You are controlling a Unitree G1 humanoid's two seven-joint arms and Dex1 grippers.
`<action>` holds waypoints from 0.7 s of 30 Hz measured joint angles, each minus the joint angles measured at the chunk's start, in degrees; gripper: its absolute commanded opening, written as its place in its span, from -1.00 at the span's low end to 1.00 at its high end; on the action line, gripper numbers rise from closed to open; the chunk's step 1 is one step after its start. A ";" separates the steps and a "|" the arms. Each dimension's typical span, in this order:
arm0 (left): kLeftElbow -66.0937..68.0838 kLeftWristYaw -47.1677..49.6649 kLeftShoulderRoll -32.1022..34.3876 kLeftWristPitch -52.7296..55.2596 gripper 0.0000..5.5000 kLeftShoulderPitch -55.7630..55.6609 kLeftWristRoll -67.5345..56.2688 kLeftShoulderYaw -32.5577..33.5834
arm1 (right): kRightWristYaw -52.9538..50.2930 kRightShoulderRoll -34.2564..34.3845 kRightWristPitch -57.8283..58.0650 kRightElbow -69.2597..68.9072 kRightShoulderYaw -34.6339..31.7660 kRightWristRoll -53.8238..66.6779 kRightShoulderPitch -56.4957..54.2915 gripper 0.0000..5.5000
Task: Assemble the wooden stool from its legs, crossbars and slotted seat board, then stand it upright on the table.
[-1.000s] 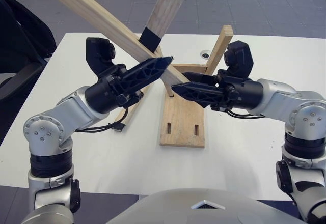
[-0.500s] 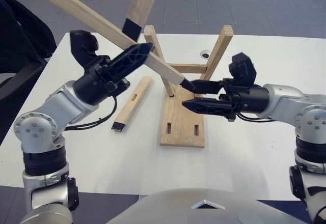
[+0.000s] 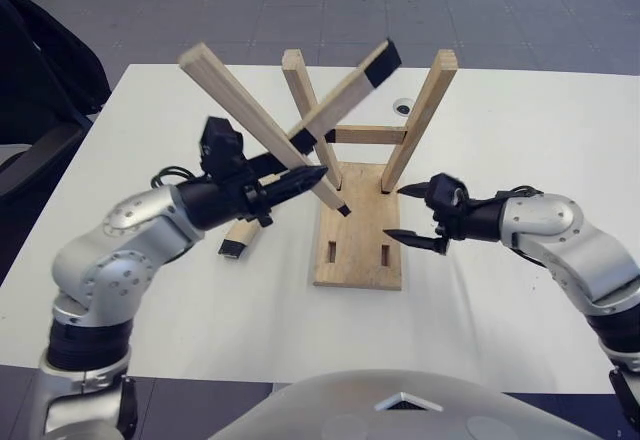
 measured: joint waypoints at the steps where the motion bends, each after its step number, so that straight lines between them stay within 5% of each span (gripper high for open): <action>1: -0.02 -0.69 -0.55 -0.76 -0.24 0.67 1.36 -0.37 | 1.01 -0.49 -2.28 0.03 1.28 -2.59 0.00 0.43; 11: -0.75 -2.43 -2.92 -2.13 -0.24 4.53 3.74 0.81 | 11.23 -3.29 -26.02 7.50 9.96 -24.81 -3.08 0.43; 21: -1.60 -3.31 -3.39 -1.98 -0.24 5.24 5.82 0.44 | 13.59 0.91 -35.36 10.68 12.36 -32.63 -5.60 0.43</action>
